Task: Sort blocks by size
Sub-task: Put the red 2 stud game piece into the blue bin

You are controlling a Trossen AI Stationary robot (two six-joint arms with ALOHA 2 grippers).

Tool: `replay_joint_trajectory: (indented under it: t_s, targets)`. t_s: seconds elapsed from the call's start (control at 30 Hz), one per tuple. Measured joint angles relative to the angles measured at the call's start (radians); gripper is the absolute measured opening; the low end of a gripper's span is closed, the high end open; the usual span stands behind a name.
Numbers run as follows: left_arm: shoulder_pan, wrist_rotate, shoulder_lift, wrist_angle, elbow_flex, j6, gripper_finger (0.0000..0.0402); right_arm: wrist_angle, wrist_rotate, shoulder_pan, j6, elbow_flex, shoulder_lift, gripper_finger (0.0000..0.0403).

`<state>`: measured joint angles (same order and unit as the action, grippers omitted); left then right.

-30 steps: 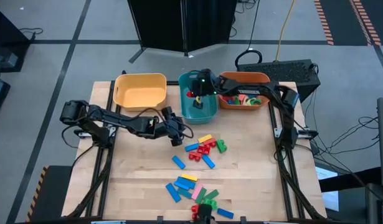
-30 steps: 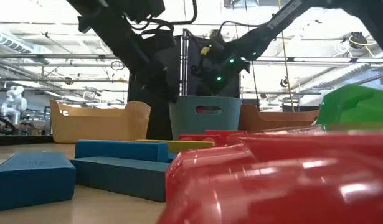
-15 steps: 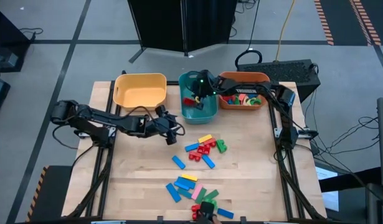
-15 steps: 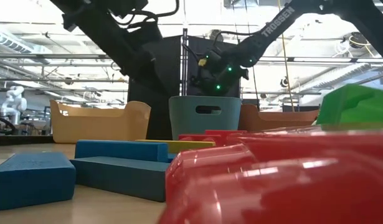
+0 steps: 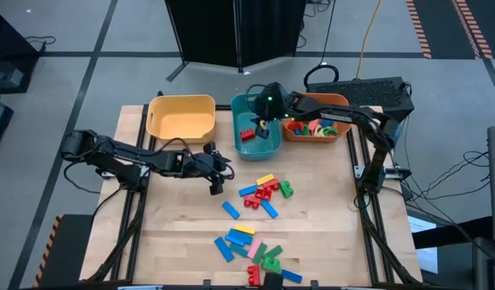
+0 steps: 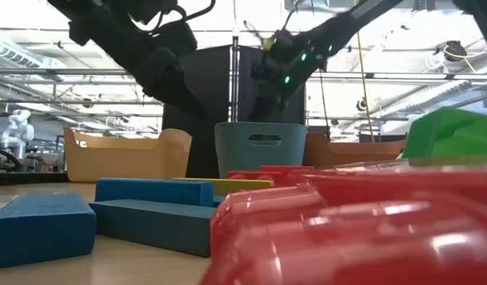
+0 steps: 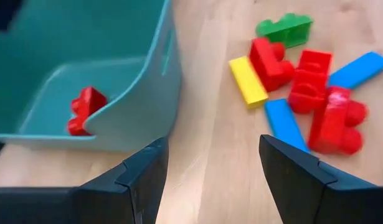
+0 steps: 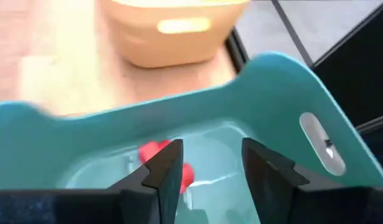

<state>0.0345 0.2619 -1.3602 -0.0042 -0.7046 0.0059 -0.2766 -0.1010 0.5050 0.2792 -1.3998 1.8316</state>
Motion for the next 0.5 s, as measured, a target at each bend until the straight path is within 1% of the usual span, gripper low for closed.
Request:
replay_joint_trajectory:
  t_s: [0.13,0.27,0.4,0.5]
  targets:
    - [0.021,-0.008,0.000,0.054,0.010,0.008,0.0241,-0.126,-0.003,-0.048,0.021,0.000,-0.095,0.0146]
    - [0.041,-0.040,0.000,0.129,0.028,0.031,0.0241,-0.228,-0.004,-0.119,0.020,0.000,-0.169,0.0144]
    - [0.054,-0.091,0.000,0.214,0.063,0.055,0.0241,-0.309,-0.005,-0.205,0.016,0.000,-0.212,0.0144]
    - [0.053,-0.117,0.000,0.235,0.075,0.060,0.0241,-0.351,-0.006,-0.269,-0.013,0.000,-0.224,0.0144]
